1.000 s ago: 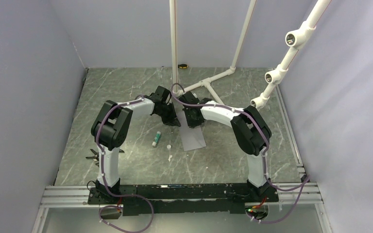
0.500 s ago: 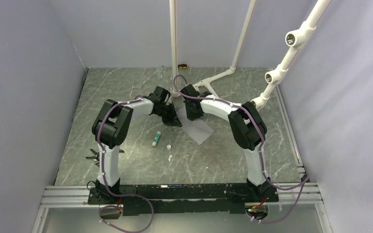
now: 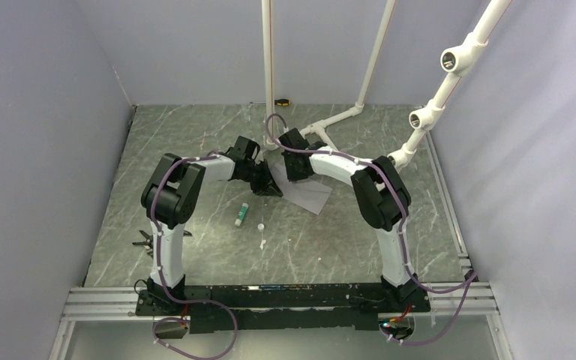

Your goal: Place the letter into the envelope and seal it

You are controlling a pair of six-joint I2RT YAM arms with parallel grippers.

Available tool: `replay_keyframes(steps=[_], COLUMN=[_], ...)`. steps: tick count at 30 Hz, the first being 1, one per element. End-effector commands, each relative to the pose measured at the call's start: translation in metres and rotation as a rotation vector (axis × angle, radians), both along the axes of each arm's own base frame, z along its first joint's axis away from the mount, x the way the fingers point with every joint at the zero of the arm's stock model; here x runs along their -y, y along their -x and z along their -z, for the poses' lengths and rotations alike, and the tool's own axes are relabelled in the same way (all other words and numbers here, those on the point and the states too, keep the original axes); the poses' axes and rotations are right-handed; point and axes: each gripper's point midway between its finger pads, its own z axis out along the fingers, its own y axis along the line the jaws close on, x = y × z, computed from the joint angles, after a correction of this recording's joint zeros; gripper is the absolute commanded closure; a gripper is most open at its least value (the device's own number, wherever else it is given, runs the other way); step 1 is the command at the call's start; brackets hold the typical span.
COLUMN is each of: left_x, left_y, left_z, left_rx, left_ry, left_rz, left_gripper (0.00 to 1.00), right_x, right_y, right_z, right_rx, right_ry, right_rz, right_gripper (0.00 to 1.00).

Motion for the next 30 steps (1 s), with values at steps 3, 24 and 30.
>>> replay_keyframes(steps=[3,24,30], left_x=[-0.02,0.02,0.025], left_y=[-0.007,-0.084,-0.076], left_z=[-0.008,-0.052,-0.025], left_rx=[0.023,0.273,0.241], left_ry=[0.051,0.248,0.145], left_rz=[-0.079,-0.118,-0.126], left_gripper=[0.96,0.87,0.9], right_x=[0.024,0.053,0.046], right_y=[0.042,0.077,0.08], right_z=[0.046,0.055,0.051], right_rx=[-0.094,-0.139,-0.151], right_ry=[0.101,0.156,0.12], right_rz=[-0.125,-0.145,-0.152], right_gripper=[0.8,0.81,0.81])
